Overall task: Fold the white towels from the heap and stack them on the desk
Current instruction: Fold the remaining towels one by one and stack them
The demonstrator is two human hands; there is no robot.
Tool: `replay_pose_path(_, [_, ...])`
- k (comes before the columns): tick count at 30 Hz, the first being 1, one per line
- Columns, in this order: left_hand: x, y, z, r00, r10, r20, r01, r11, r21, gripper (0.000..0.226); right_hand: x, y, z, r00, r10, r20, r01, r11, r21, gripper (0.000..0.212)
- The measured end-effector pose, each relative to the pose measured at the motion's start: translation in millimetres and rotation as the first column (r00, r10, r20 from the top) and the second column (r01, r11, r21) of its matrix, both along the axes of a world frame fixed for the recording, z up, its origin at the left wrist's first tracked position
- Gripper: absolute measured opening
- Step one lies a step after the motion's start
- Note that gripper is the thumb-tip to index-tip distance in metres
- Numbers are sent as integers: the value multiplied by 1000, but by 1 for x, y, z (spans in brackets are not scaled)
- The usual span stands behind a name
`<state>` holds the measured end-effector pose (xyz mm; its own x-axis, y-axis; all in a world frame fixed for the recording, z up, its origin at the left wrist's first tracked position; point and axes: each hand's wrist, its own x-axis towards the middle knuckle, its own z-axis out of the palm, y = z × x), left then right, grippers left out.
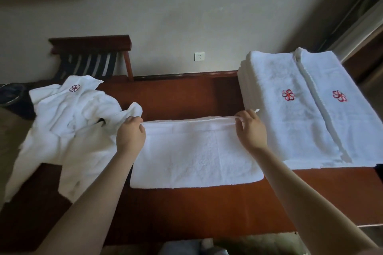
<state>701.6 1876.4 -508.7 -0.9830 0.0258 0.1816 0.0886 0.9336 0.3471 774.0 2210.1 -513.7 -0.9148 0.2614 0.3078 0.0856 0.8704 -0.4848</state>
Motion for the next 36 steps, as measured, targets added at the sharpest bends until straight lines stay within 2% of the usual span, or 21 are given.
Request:
replay_pose_path(5, [58,-13,-6,998,-52,-42,54,998,36,16,66,-14,-13,999,32,-43,-30,998,59,10])
replay_pose_path(8, [86,-19,-19,996,-68,50,68,998,0,15,99,-19,-28,999,53,-7,-52,994,93,9])
replay_pose_path(13, [116,-26,-42,970,-76,233,115,981,-157,14,129,-20,-43,994,16,107,-28,994,109,9])
replay_pose_path(18, [131,-24,-57,919,-32,394,190,911,-367,13,145,-13,-58,962,19,274,-66,984,165,7])
replay_pose_path(21, [135,-22,-64,900,-34,435,243,867,-436,15,150,-9,-67,935,8,354,-91,971,220,1])
replay_pose_path(24, [137,-15,-66,899,-34,437,267,832,-487,14,148,-11,-72,886,-38,462,-110,951,290,12])
replay_pose_path(26, [137,-9,-66,906,-30,422,267,813,-518,17,146,-14,-70,874,-71,482,-116,931,346,18])
replay_pose_path(28, [136,-2,-64,917,-66,394,280,810,-516,24,144,-18,-67,859,-75,507,-153,907,392,27])
replay_pose_path(31, [131,15,-65,883,-254,395,421,800,-428,34,137,-24,-64,831,13,556,-284,870,404,39])
replay_pose_path(33, [132,29,-66,847,-358,392,503,780,-373,34,129,-32,-63,811,116,573,-388,840,380,43])
replay_pose_path(36, [133,43,-69,823,-428,374,551,762,-342,27,117,-49,-64,778,212,591,-491,792,363,42])
